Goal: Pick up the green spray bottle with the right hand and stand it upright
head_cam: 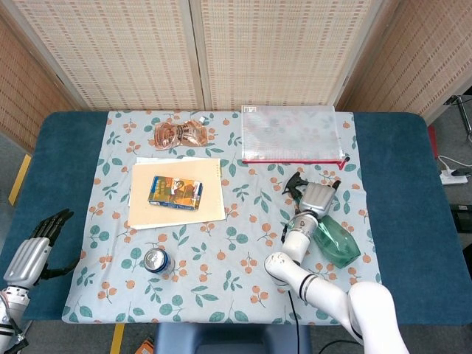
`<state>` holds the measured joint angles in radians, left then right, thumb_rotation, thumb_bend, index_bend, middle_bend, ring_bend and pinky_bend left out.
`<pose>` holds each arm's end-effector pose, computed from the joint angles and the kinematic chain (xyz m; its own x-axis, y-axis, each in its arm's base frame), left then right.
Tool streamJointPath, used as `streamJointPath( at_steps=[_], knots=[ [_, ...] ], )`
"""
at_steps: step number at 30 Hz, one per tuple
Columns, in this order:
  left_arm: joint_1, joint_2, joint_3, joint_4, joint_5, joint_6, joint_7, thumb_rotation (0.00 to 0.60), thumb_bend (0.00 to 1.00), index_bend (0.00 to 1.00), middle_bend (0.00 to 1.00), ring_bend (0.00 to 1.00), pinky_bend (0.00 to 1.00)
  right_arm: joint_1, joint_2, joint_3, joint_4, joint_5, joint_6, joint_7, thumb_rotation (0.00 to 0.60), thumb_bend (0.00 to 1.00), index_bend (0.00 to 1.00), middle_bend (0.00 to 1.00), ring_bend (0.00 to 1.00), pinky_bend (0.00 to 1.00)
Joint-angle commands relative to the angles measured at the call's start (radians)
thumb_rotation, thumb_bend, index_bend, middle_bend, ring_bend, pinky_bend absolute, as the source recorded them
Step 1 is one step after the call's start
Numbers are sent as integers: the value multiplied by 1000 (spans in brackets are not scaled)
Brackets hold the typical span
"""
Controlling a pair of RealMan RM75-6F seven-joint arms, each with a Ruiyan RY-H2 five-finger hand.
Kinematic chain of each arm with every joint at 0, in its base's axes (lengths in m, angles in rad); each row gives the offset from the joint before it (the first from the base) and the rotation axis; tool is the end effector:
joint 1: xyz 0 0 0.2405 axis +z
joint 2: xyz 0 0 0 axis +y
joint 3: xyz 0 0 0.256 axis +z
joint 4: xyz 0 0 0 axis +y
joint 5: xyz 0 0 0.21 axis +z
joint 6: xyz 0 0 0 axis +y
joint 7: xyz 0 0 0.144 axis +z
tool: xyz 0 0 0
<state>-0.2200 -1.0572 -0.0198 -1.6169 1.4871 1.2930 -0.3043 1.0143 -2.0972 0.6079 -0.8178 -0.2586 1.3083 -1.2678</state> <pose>-0.3049 0.2146 0.1512 0.1740 0.1842 0.9674 0.9843 -0.0612 -0.1654 -0.1573 -0.4039 -0.0677 0.5940 -0.4076 0.6936 -0.5646 0.4030 0.7203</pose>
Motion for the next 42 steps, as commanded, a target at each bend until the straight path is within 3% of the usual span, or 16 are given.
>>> streamJointPath(
  at_steps=[1, 9, 17, 23, 24, 25, 27, 28, 31, 36, 42],
  knots=[
    [0, 0, 0, 0, 0, 0, 0, 600, 248, 0, 0, 0, 0, -5, -4, 0, 4, -11, -5, 6, 600, 0, 688, 603, 358, 105],
    [-3, 1, 0, -1, -4, -8, -1, 600, 250, 0, 0, 0, 0, 12, 44, 48, -107, -37, 35, 3, 600, 11, 701, 611, 360, 105],
    [-4, 5, -1, -9, -10, -14, -8, 600, 247, 0, 0, 0, 0, -16, 170, 108, -445, -157, 129, 160, 600, 52, 746, 641, 381, 142],
    [-5, 5, -1, -8, -9, -15, -10, 600, 248, 0, 0, 0, 0, -61, 240, 91, -653, -248, 171, 244, 600, 58, 781, 670, 405, 174],
    [-4, 5, -3, -9, -8, -11, -12, 600, 248, 0, 0, 0, 0, -86, 275, 67, -742, -337, 162, 318, 600, 59, 783, 674, 408, 183],
    [-2, 3, -2, -9, -6, -6, -10, 600, 249, 0, 0, 0, 0, -153, 323, -11, -823, -515, 124, 491, 600, 59, 784, 675, 409, 189],
    [-2, 2, -2, -9, -4, -3, -6, 600, 249, 0, 0, 0, 0, -221, 368, -116, -802, -755, 107, 721, 600, 58, 790, 682, 418, 211],
    [-1, 1, -2, -9, -4, -2, -3, 600, 249, 0, 0, 0, 0, -251, 377, -172, -757, -889, 107, 896, 600, 57, 793, 684, 418, 216],
    [0, -1, -3, -10, -9, -1, 3, 600, 248, 0, 0, 0, 0, -301, 371, -262, -613, -1102, 153, 1271, 600, 55, 795, 685, 408, 214],
    [1, -4, -6, -9, -17, -1, 17, 600, 248, 0, 0, 0, 0, -324, 274, -296, -398, -1236, 282, 1594, 600, 55, 781, 685, 399, 214],
    [3, -12, -12, -7, -31, 0, 28, 600, 249, 0, 0, 0, 0, -366, 188, -289, -317, -1253, 390, 1851, 600, 51, 748, 685, 380, 214]
  ],
)
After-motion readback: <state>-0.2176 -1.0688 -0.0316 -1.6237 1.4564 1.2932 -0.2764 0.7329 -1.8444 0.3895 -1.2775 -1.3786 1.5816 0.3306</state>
